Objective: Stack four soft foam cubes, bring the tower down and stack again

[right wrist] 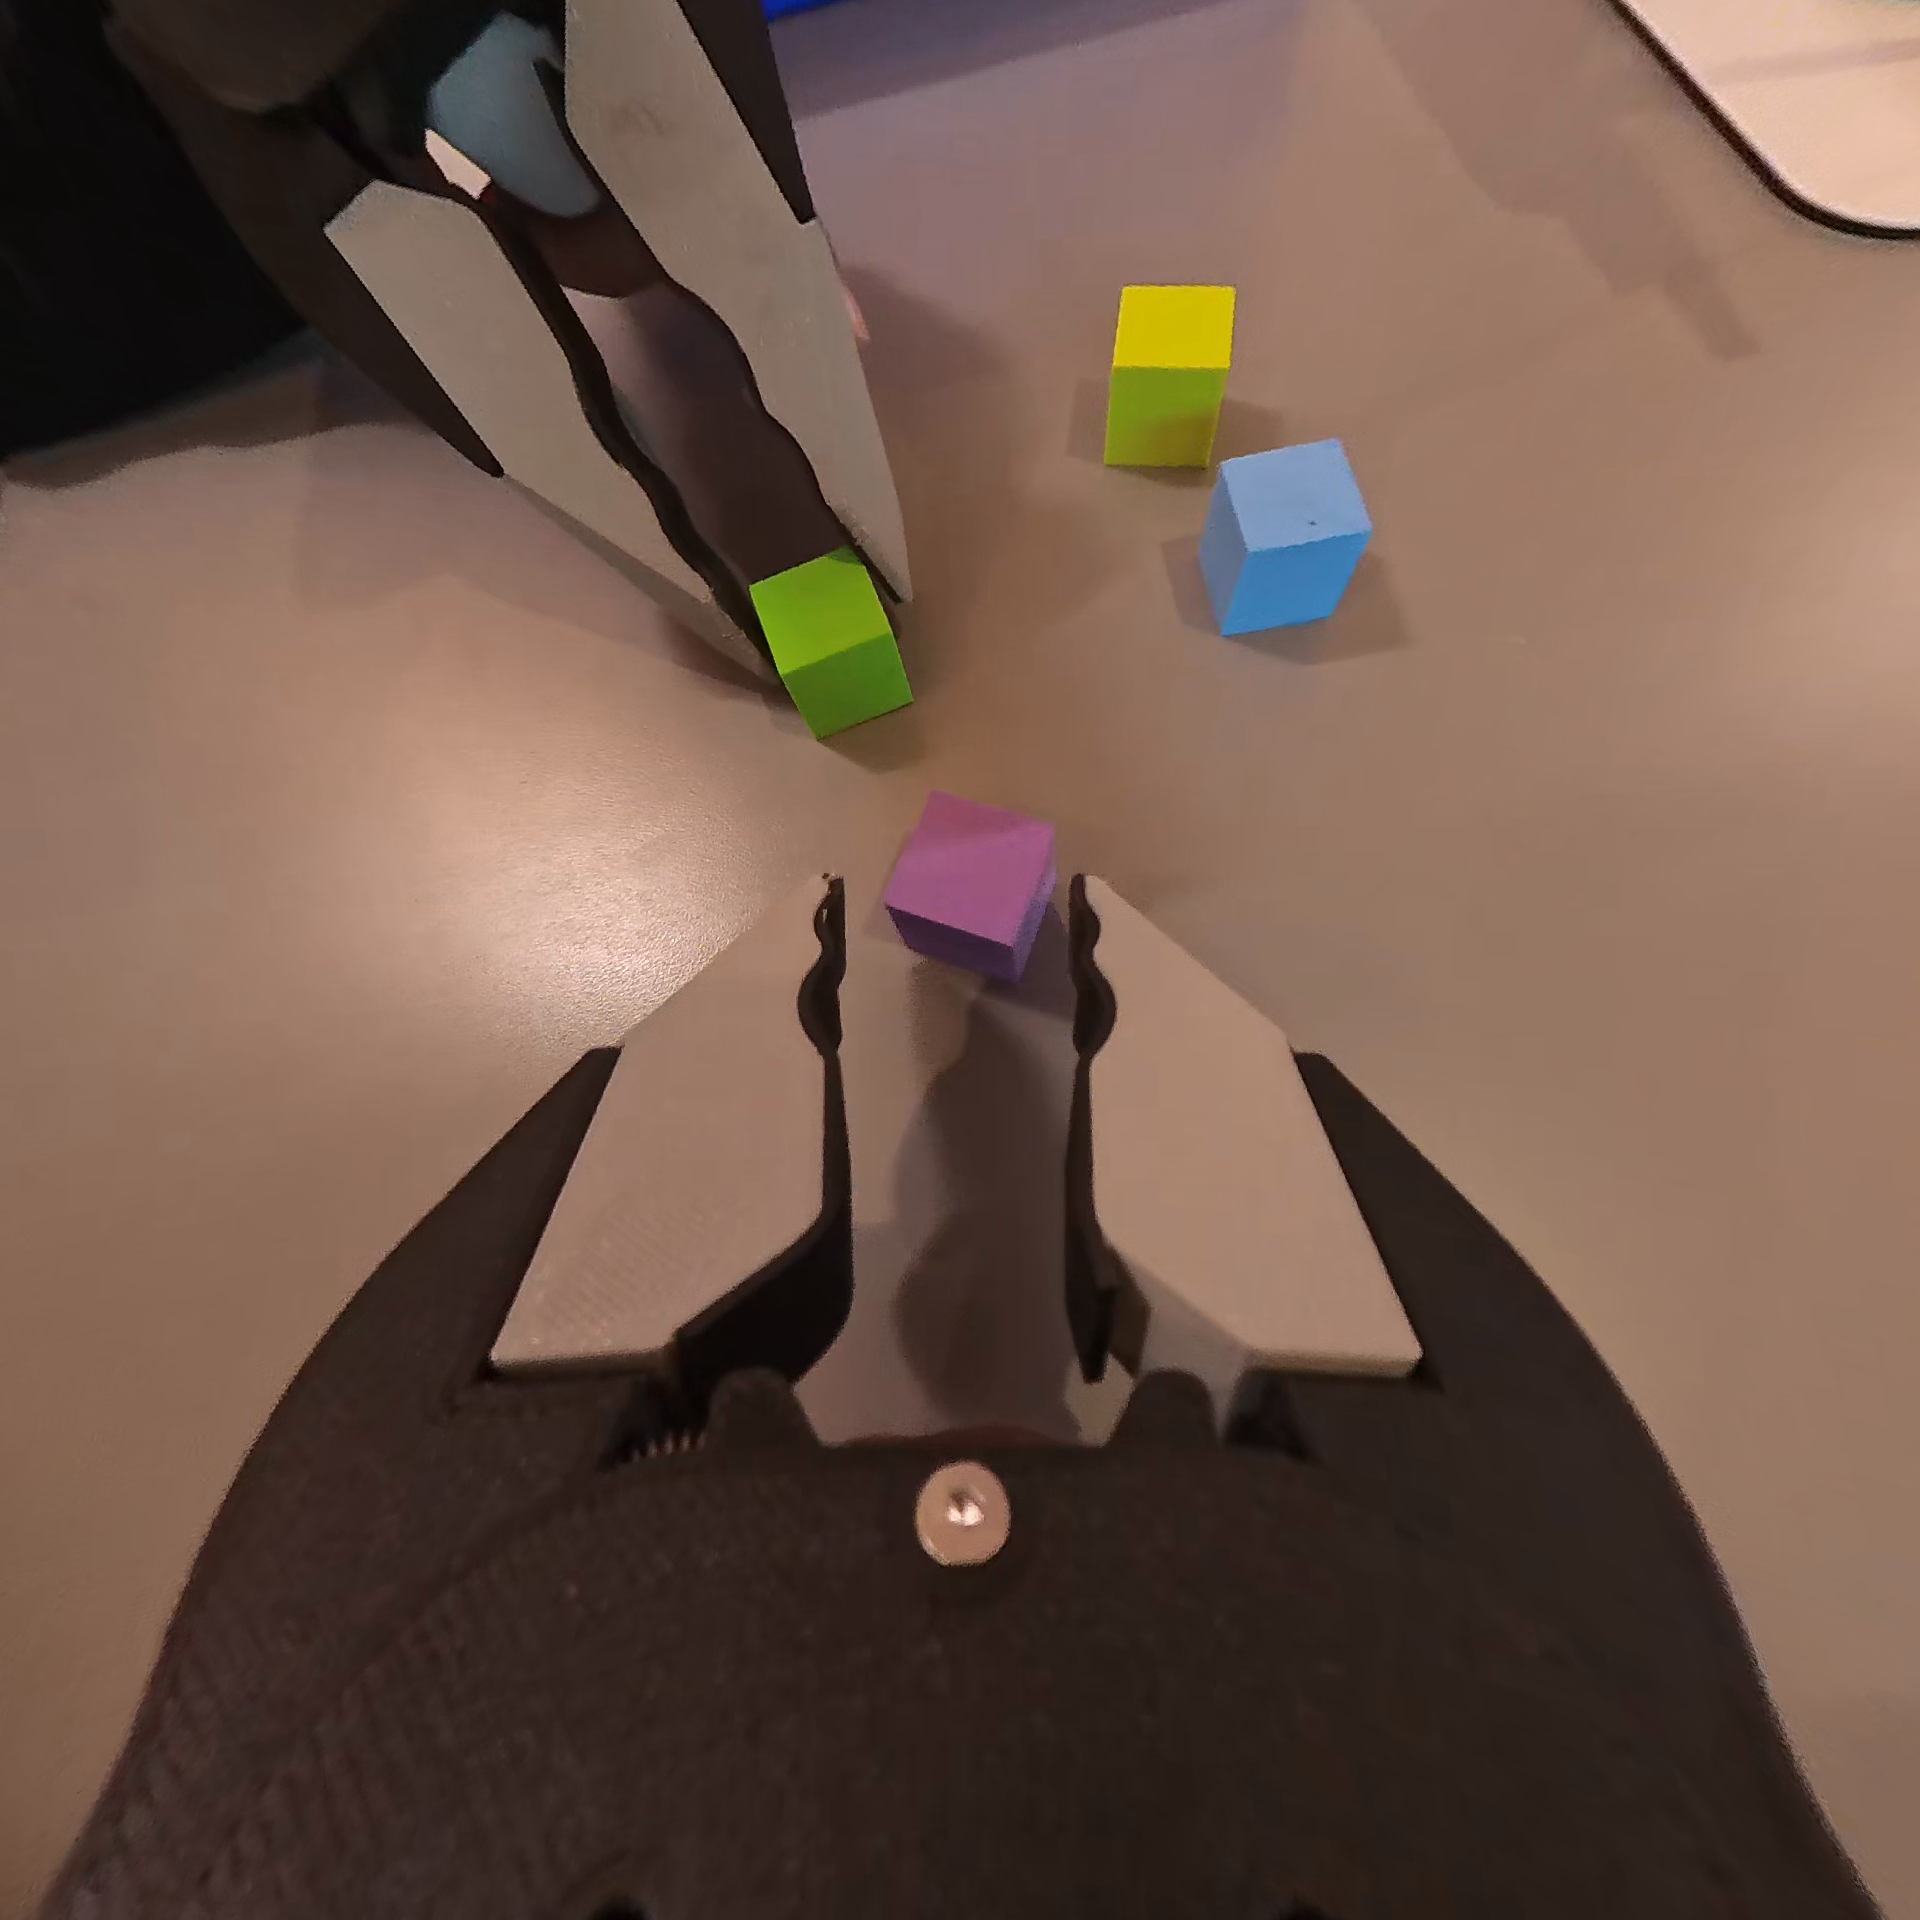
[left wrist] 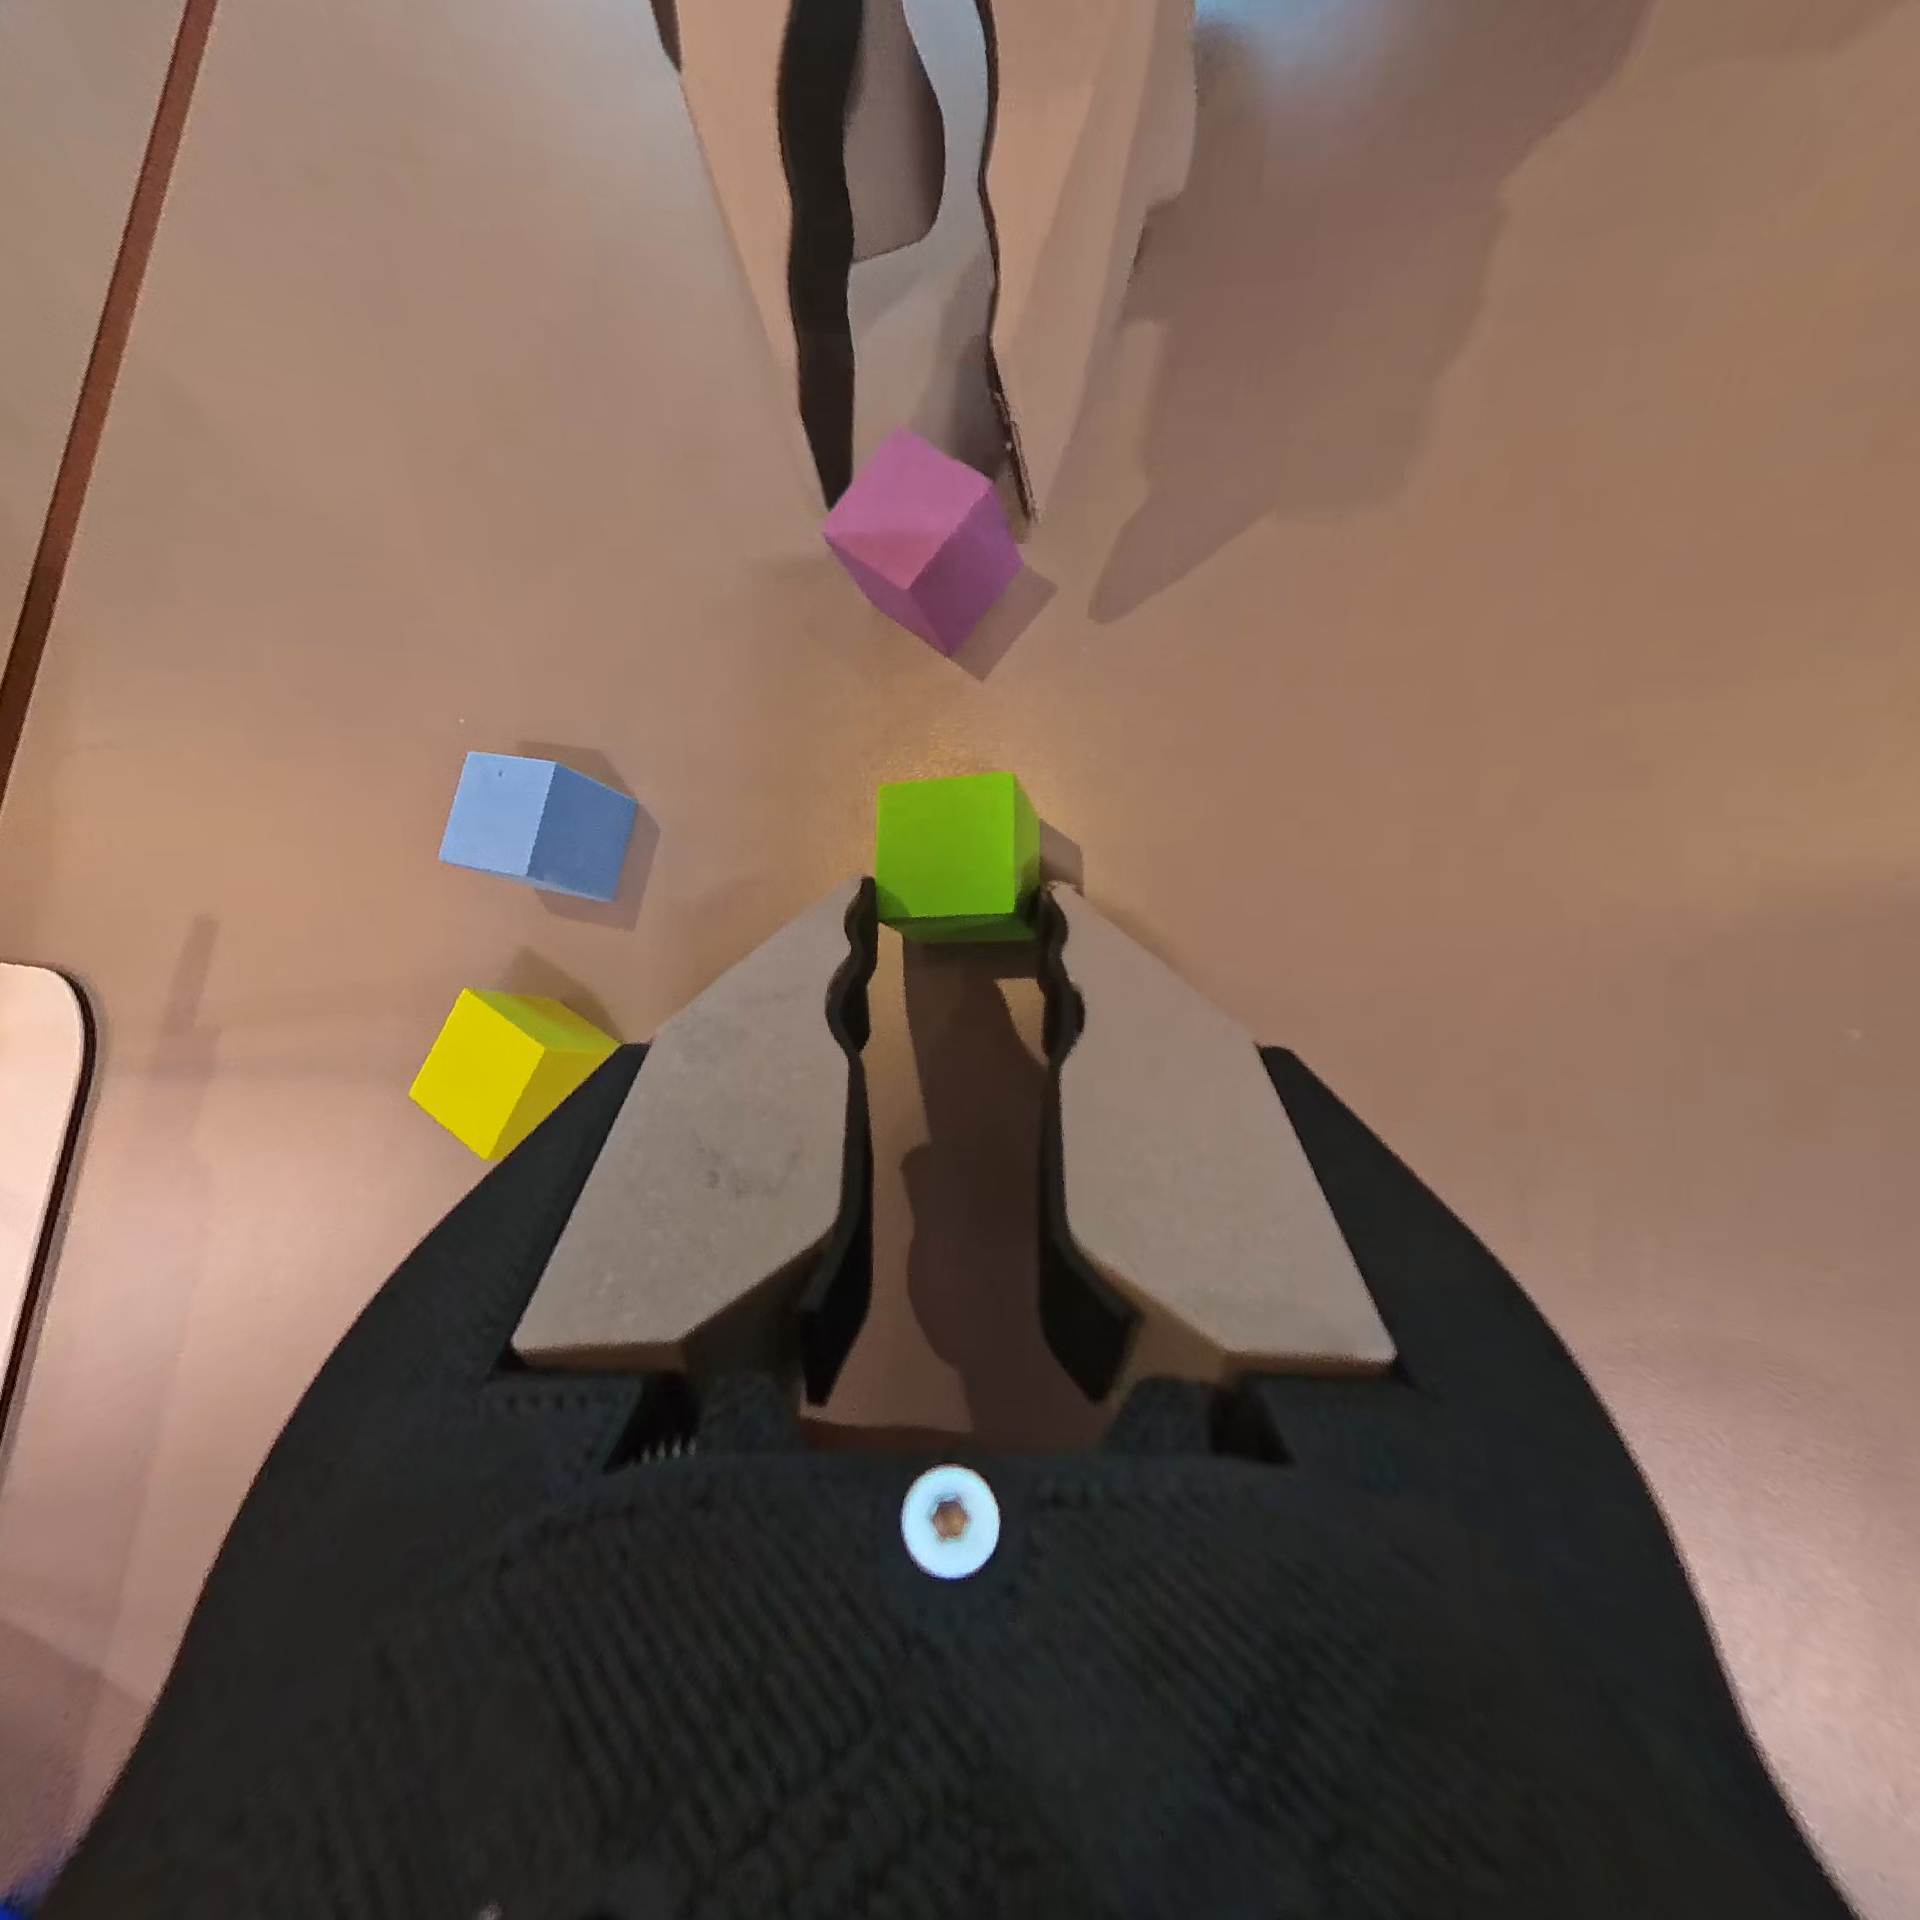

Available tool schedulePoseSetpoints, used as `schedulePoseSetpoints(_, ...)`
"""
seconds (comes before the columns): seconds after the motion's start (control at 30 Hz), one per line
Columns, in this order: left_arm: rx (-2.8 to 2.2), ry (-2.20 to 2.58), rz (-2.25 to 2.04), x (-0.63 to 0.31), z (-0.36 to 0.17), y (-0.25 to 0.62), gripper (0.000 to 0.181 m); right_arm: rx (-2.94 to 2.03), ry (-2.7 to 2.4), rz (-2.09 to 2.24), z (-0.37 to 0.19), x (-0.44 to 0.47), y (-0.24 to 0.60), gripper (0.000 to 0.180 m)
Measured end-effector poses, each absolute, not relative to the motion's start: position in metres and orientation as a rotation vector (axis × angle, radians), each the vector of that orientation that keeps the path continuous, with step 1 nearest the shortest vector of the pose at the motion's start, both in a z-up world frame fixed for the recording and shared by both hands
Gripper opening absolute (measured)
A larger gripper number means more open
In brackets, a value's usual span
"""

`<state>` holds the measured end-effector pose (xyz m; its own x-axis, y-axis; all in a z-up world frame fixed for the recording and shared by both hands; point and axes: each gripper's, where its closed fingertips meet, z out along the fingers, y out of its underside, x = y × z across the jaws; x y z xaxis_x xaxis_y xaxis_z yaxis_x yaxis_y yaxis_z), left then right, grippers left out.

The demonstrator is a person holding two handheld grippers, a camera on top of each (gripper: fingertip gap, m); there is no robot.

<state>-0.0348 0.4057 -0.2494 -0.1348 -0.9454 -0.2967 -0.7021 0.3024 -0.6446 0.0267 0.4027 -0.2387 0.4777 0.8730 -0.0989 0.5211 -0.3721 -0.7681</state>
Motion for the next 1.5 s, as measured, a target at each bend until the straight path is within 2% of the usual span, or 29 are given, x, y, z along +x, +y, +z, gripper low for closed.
schedulePoseSetpoints(0.23,-1.449,1.897,-0.492,-0.040,-0.242,0.403,0.033,-2.055,-1.157,0.618,-0.242,0.025,0.405,0.028)
schedulePoseSetpoints(0.37,-1.454,1.882,-0.501,-0.047,-0.236,0.405,0.038,-2.052,-1.152,0.626,-0.241,0.026,0.405,0.028)
schedulePoseSetpoints(1.5,-1.556,1.641,-0.357,-0.031,-0.242,0.450,0.031,-1.978,-1.123,0.655,-0.225,0.017,0.408,0.028)
